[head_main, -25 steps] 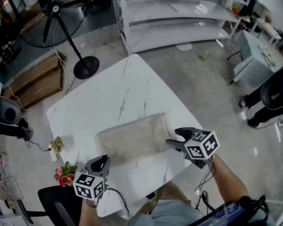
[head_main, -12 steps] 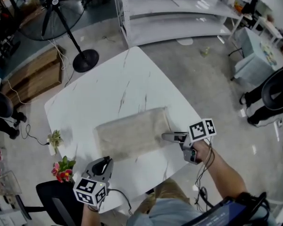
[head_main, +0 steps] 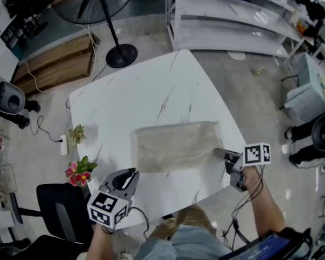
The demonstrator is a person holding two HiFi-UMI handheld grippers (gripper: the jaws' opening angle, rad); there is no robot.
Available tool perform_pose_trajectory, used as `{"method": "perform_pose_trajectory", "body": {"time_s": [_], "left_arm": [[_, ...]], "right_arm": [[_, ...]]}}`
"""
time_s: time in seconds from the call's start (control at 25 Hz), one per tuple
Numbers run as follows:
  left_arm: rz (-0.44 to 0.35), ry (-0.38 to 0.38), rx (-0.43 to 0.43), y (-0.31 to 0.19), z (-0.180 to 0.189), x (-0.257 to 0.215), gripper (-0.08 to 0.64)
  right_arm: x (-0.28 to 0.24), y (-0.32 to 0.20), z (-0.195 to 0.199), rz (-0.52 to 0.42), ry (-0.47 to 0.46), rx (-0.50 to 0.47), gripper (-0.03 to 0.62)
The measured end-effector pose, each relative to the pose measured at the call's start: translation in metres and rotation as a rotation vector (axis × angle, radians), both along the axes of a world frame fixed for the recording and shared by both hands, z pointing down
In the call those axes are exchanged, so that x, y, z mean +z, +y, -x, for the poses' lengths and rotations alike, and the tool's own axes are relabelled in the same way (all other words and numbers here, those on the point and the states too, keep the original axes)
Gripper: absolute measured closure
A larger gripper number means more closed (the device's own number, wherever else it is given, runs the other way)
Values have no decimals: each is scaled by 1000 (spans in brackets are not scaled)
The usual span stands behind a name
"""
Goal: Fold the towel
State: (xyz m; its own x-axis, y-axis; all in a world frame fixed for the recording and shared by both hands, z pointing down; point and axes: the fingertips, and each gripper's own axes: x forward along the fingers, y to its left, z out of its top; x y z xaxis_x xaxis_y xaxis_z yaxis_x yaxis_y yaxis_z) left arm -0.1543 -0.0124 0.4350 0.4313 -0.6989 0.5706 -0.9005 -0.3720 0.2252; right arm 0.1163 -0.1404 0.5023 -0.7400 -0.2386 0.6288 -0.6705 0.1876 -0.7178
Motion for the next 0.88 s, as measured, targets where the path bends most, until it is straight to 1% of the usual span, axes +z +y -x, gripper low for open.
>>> {"method": "perform_pose_trajectory", "body": {"time_s": [0.2, 0.36, 0.52, 0.68, 0.8, 0.88], "left_arm": [[-37, 15, -7, 15, -8, -12, 520], [-73, 22, -23, 27, -9, -22, 520], [-104, 25, -48, 40, -1, -32, 520], [-126, 9, -68, 53, 7, -36, 520], [-136, 2, -96, 62, 17, -41, 520], [-139, 3, -119, 69, 24, -43, 520]], "right_arm": [[-27, -8, -20, -81, 124, -62, 503], [-55, -13, -14, -184, 218, -168, 503], [-80, -10, 18, -306, 287, -326, 503], [-96, -4, 58, -411, 364, -465, 503], [-104, 1, 91, -471, 399, -556, 503], [-104, 6, 115, -494, 407, -610, 503]]}}
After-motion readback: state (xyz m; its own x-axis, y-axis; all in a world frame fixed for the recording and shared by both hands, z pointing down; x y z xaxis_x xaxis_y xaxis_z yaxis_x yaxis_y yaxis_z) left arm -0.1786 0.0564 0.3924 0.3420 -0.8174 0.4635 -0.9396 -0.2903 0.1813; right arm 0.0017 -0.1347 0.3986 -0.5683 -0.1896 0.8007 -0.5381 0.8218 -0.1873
